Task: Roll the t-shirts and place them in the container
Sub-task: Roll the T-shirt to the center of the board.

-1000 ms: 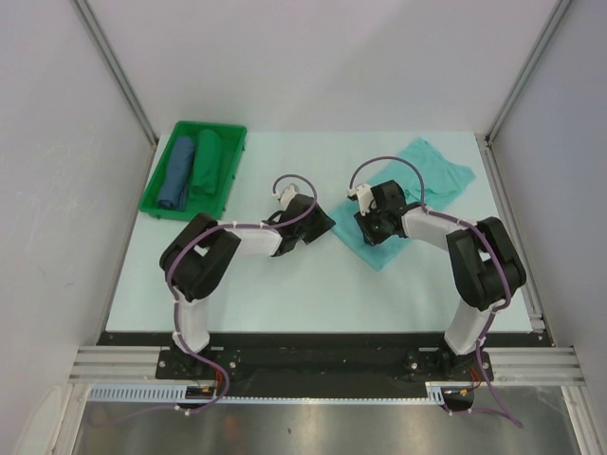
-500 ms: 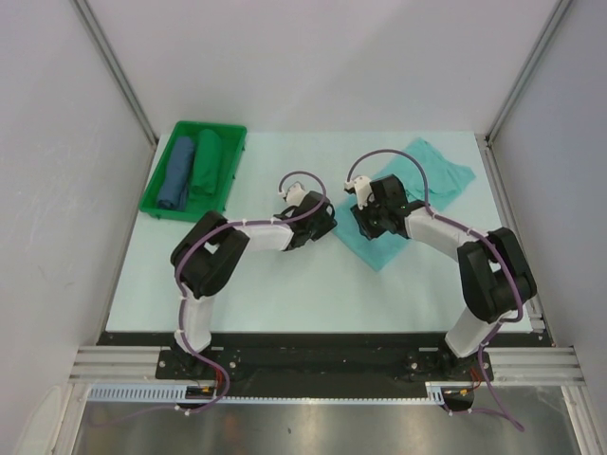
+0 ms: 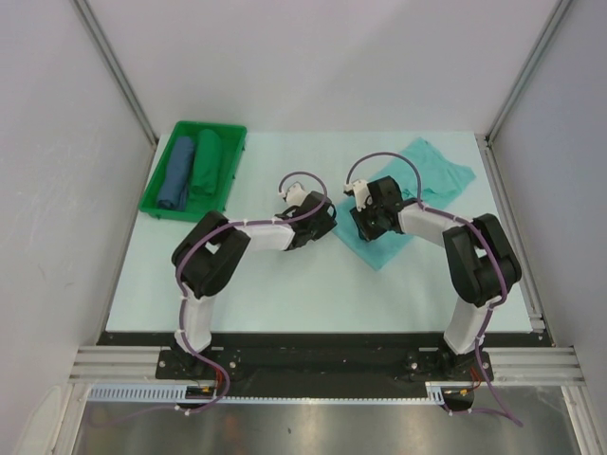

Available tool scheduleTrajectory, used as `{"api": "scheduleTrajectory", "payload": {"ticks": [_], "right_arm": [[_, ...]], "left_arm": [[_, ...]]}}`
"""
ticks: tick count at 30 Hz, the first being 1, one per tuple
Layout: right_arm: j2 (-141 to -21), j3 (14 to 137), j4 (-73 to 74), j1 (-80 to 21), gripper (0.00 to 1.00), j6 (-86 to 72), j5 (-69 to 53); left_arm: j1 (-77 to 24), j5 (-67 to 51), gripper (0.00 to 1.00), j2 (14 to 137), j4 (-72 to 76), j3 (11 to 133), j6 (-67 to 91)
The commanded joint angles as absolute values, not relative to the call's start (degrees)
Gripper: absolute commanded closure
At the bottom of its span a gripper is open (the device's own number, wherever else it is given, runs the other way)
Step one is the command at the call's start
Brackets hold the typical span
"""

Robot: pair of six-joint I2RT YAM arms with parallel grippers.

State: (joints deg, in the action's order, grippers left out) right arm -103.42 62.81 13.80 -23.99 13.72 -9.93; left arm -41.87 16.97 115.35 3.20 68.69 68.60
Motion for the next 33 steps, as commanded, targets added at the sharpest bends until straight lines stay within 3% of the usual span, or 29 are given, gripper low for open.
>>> {"api": "scheduleTrajectory", "payload": {"ticks": [1, 10, 14, 18, 27, 33], "right_arm": [[-101.35, 65.13, 17.13, -23.03, 0.71, 14.32, -10.37], [-90.19, 60.66, 21.44, -25.82, 0.67, 15.91, -6.78], [-85.79, 53.90, 19.69, -30.93, 0.59, 15.82, -2.38], [-83.41, 48.70, 17.06, -34.63, 0.52, 16.08, 3.15], [-85.95, 46.76, 16.08, -36.12, 0.52, 17.23, 7.29], [-86.14, 46.76, 16.61, -36.30, 0.53, 17.66, 5.28]], "left_arm": [[-42.10, 17.75, 0.57, 117.77, 0.80, 69.34, 69.96], [-42.10, 18.81, 0.73, 118.48, -2.20, 71.10, 70.84], [-42.10, 19.25, 0.81, 117.69, -3.60, 71.45, 70.75], [-42.10, 19.51, 0.83, 116.81, -4.40, 71.46, 70.75], [-42.10, 18.90, 0.82, 116.63, -4.39, 71.98, 70.66], [-41.66, 19.42, 0.66, 116.28, -5.36, 72.07, 70.49]]}}
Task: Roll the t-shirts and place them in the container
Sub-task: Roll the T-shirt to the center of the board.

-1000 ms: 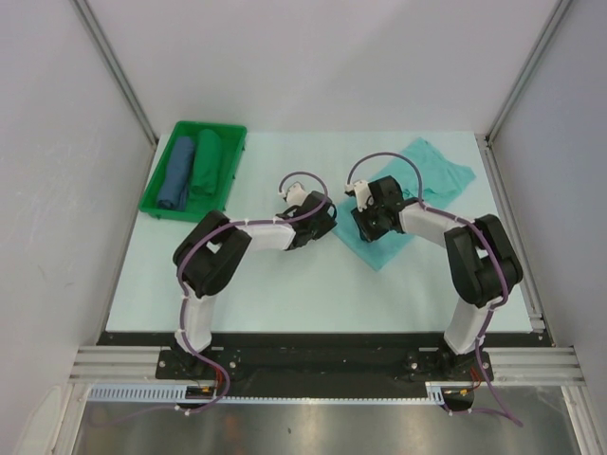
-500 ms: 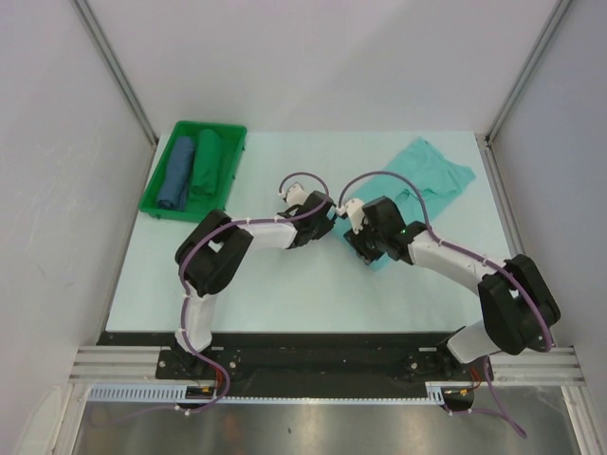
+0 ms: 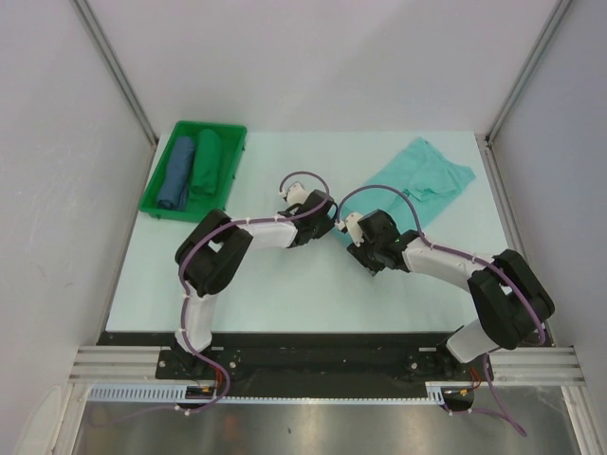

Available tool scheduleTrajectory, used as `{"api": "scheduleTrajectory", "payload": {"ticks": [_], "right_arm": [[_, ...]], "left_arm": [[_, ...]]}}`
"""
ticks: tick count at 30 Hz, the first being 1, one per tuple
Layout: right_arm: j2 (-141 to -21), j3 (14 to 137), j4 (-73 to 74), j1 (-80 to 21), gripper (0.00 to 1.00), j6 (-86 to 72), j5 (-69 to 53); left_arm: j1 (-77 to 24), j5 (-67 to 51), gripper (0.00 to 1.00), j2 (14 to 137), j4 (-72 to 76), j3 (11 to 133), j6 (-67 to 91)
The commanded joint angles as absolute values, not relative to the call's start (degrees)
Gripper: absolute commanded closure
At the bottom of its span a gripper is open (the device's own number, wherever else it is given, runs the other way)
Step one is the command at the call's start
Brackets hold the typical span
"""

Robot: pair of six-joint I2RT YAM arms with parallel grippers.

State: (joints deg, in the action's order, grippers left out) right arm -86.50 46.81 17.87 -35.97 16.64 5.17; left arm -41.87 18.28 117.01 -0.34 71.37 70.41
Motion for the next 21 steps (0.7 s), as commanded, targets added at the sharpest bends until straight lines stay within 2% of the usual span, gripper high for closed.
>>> {"api": "scheduleTrajectory", "payload": {"ticks": [1, 5, 9, 21], "right_arm": [[-86.05, 46.76, 16.79, -36.21, 0.53, 17.67, 4.84], [-85.52, 46.84, 17.49, -36.21, 0.53, 17.67, 3.08], [-85.08, 46.76, 17.93, -35.95, 0.57, 17.93, 2.55], [-85.34, 46.76, 18.72, -34.89, 0.59, 18.11, 2.11]], "left_arm": [[-41.40, 19.42, 0.62, 116.45, -5.71, 72.07, 70.40], [-40.78, 19.77, 0.57, 116.54, -6.41, 71.89, 70.49], [-40.34, 20.73, 0.57, 117.42, -7.73, 72.77, 70.40], [-39.81, 22.94, 0.58, 118.03, -10.19, 72.68, 69.17]]}}
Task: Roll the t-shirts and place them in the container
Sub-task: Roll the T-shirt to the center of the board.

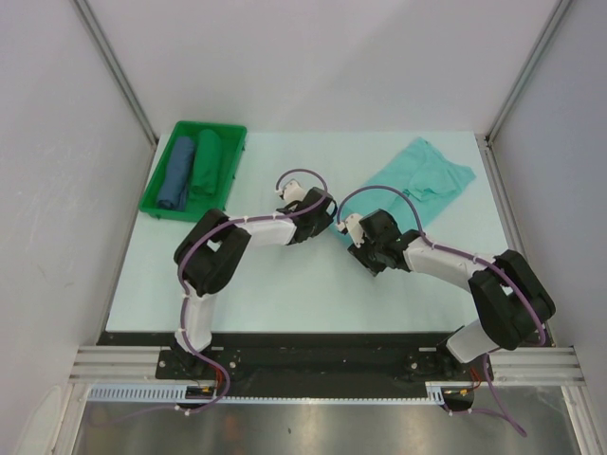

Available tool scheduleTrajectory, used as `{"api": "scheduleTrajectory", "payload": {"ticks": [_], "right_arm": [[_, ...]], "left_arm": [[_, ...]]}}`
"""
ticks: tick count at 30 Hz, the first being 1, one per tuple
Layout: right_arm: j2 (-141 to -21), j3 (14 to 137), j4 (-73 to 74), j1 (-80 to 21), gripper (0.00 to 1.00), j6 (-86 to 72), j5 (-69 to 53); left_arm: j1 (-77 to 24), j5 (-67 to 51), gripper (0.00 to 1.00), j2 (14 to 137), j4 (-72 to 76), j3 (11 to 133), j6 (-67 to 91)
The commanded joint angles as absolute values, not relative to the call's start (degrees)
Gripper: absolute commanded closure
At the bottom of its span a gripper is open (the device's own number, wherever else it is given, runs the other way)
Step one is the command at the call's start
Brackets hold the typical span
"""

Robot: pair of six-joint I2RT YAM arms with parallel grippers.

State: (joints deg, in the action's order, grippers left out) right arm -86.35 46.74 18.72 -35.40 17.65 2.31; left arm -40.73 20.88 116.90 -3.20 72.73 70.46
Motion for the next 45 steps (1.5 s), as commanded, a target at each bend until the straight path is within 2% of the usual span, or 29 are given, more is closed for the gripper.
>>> {"api": "scheduleTrajectory", "payload": {"ticks": [1, 7, 11, 18, 23, 31, 33, 34, 37, 39, 42, 45], "right_arm": [[-85.43, 46.76, 18.98, -34.72, 0.59, 18.11, 1.67], [-85.25, 46.76, 19.60, -32.70, 0.64, 18.46, 0.62], [-85.43, 46.76, 19.77, -32.34, 0.78, 18.63, -2.02], [-82.71, 47.81, 22.76, -33.22, 0.90, 19.07, -7.37], [-80.07, 48.78, 26.01, -34.89, 0.92, 18.81, -11.25], [-80.24, 48.78, 27.24, -36.12, 0.92, 18.81, -10.19], [-80.86, 48.87, 27.33, -37.09, 0.88, 19.51, -9.94], [-81.64, 48.87, 27.25, -37.61, 0.82, 19.42, -9.32], [-81.74, 48.87, 26.98, -38.14, 0.50, 19.51, -9.58], [-81.30, 48.87, 25.93, -38.23, 0.45, 19.60, -8.53], [-82.09, 49.04, 25.40, -37.71, 0.45, 19.25, -7.47], [-81.04, 49.31, 25.05, -37.88, 0.48, 18.81, -7.12]], "left_arm": [[-39.73, 22.77, 0.58, 118.39, -10.46, 73.21, 69.08], [-39.73, 23.99, 0.65, 120.32, -10.37, 74.18, 68.73], [-39.81, 24.87, 0.71, 121.29, -10.37, 75.41, 67.25], [-39.90, 26.71, 1.00, 119.10, -12.04, 75.06, 66.88], [-39.99, 28.56, 1.00, 113.30, -16.86, 71.20, 67.32], [-40.61, 29.97, 1.00, 108.64, -22.23, 68.65, 66.53], [-40.61, 30.14, 1.00, 107.76, -21.88, 68.03, 66.10], [-40.61, 30.41, 1.00, 107.84, -22.06, 68.29, 65.57], [-40.61, 30.06, 1.00, 108.72, -22.85, 69.61, 64.69], [-40.61, 29.45, 0.97, 109.16, -22.15, 69.78, 64.60], [-40.52, 28.57, 0.92, 110.03, -21.45, 70.14, 64.07], [-40.52, 28.48, 0.78, 109.95, -21.18, 69.96, 64.42]]}}
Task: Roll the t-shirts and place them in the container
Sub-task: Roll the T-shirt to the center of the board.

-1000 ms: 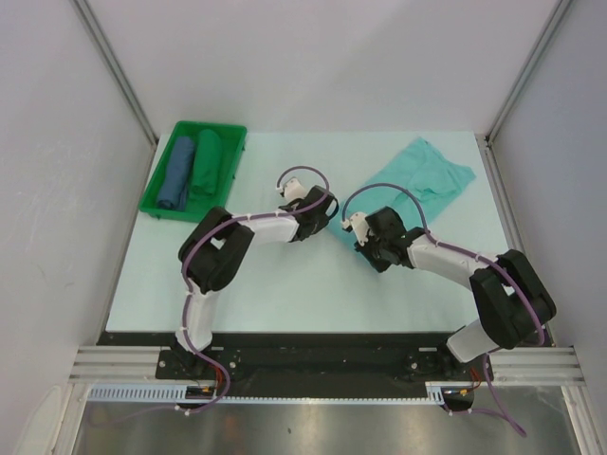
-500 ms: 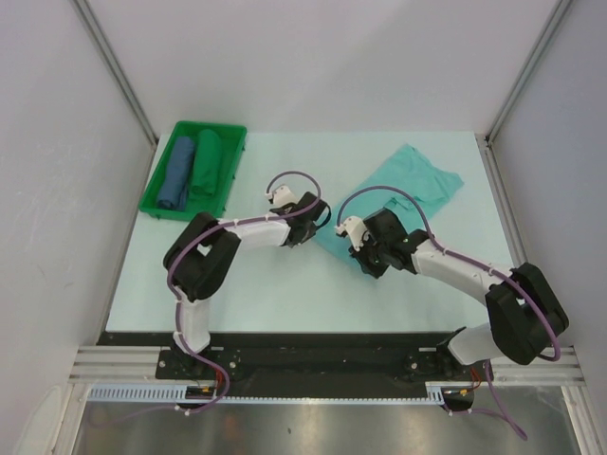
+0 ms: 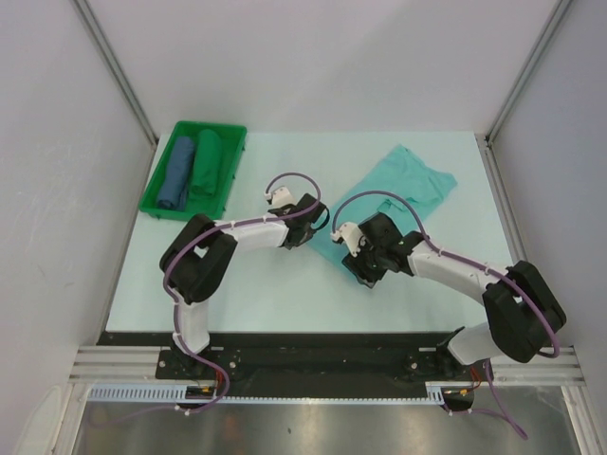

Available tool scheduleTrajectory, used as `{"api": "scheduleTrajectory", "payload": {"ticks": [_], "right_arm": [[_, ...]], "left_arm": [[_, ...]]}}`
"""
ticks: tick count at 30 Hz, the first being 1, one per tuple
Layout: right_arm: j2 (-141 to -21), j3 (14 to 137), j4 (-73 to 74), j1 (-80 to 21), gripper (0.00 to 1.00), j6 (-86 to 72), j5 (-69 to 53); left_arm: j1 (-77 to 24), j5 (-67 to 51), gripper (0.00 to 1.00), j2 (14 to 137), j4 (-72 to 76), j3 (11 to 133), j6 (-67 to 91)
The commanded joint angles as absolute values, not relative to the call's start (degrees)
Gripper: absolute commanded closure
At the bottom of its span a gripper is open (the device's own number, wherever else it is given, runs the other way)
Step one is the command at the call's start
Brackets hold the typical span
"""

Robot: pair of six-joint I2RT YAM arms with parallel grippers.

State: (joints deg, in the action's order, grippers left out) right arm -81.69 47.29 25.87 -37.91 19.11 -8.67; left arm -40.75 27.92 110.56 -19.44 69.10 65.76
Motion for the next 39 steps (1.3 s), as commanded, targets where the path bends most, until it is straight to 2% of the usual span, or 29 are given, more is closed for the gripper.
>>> {"api": "scheduleTrajectory", "payload": {"ticks": [1, 4, 5, 6, 8, 19, 21, 29, 32, 39], "right_arm": [[-80.25, 49.31, 24.79, -39.01, 0.49, 18.81, -6.34], [-79.10, 49.31, 24.78, -42.52, 0.49, 18.98, -3.61], [-79.10, 49.31, 24.96, -43.41, 0.49, 18.81, -2.39], [-79.71, 49.31, 24.96, -44.29, 0.53, 18.63, -1.68], [-80.94, 49.31, 24.70, -46.49, 0.55, 17.93, 0.00], [-88.68, 49.31, 21.98, -50.36, 0.55, 17.14, 10.62], [-89.21, 49.48, 21.45, -50.19, 0.58, 17.31, 11.60], [-85.08, 50.71, 23.20, -46.76, 0.81, 18.02, 3.96], [-83.94, 50.71, 23.91, -45.53, 0.87, 18.11, 1.06], [-82.97, 51.77, 25.92, -40.79, 0.91, 18.19, -7.45]], "left_arm": [[-40.52, 28.48, 0.66, 109.69, -20.92, 69.70, 64.60], [-39.99, 26.64, 0.55, 108.20, -17.60, 67.07, 65.56], [-39.73, 25.67, 0.55, 107.67, -16.27, 65.93, 65.83], [-39.20, 24.18, 0.55, 107.32, -15.22, 63.57, 66.70], [-38.94, 22.86, 0.54, 106.35, -11.61, 60.66, 67.15], [-37.79, 18.99, 0.55, 104.94, -5.10, 54.32, 69.61], [-37.79, 18.81, 0.57, 105.20, -4.83, 54.49, 69.52], [-37.97, 19.51, 0.60, 106.35, -6.94, 56.34, 69.08], [-38.06, 19.69, 0.60, 106.70, -7.56, 56.78, 69.96], [-38.58, 21.00, 0.67, 108.10, -9.75, 59.15, 70.93]]}}
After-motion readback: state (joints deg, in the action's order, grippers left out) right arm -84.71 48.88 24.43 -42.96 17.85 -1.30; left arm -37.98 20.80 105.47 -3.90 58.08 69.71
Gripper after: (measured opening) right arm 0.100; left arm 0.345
